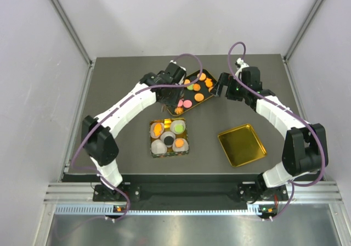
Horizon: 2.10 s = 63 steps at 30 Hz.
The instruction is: Pack the cookies
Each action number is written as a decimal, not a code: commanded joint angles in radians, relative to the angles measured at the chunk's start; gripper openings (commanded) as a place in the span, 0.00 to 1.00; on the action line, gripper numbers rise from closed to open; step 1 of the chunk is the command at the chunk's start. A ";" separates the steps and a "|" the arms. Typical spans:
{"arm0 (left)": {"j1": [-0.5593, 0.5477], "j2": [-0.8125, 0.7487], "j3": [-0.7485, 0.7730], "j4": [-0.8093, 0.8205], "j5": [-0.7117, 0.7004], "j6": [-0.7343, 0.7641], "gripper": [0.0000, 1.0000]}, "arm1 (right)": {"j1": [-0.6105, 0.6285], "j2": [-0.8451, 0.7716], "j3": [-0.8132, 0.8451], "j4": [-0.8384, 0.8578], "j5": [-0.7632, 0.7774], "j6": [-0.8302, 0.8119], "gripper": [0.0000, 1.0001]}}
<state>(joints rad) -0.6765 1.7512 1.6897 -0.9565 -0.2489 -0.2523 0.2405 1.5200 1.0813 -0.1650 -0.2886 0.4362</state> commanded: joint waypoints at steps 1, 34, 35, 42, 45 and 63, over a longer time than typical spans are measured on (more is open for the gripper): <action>0.003 0.020 0.070 0.053 0.027 0.036 0.50 | 0.016 -0.021 0.049 0.022 -0.003 -0.022 1.00; 0.003 0.257 0.246 0.124 0.204 0.035 0.51 | 0.016 -0.018 0.054 0.012 0.014 -0.034 1.00; 0.003 0.258 0.245 0.124 0.209 0.036 0.52 | 0.016 -0.018 0.055 0.010 0.016 -0.034 1.00; -0.006 0.271 0.249 0.105 0.183 0.044 0.51 | 0.017 -0.015 0.055 0.010 0.014 -0.036 1.00; -0.008 0.277 0.249 0.101 0.172 0.047 0.52 | 0.016 -0.015 0.055 0.010 0.014 -0.036 1.00; -0.020 0.324 0.315 0.013 0.097 0.085 0.51 | 0.016 -0.014 0.057 0.009 0.012 -0.036 1.00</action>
<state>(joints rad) -0.6956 2.0827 1.9633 -0.9142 -0.1143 -0.1841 0.2405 1.5200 1.0821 -0.1734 -0.2806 0.4187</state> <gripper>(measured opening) 0.513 0.996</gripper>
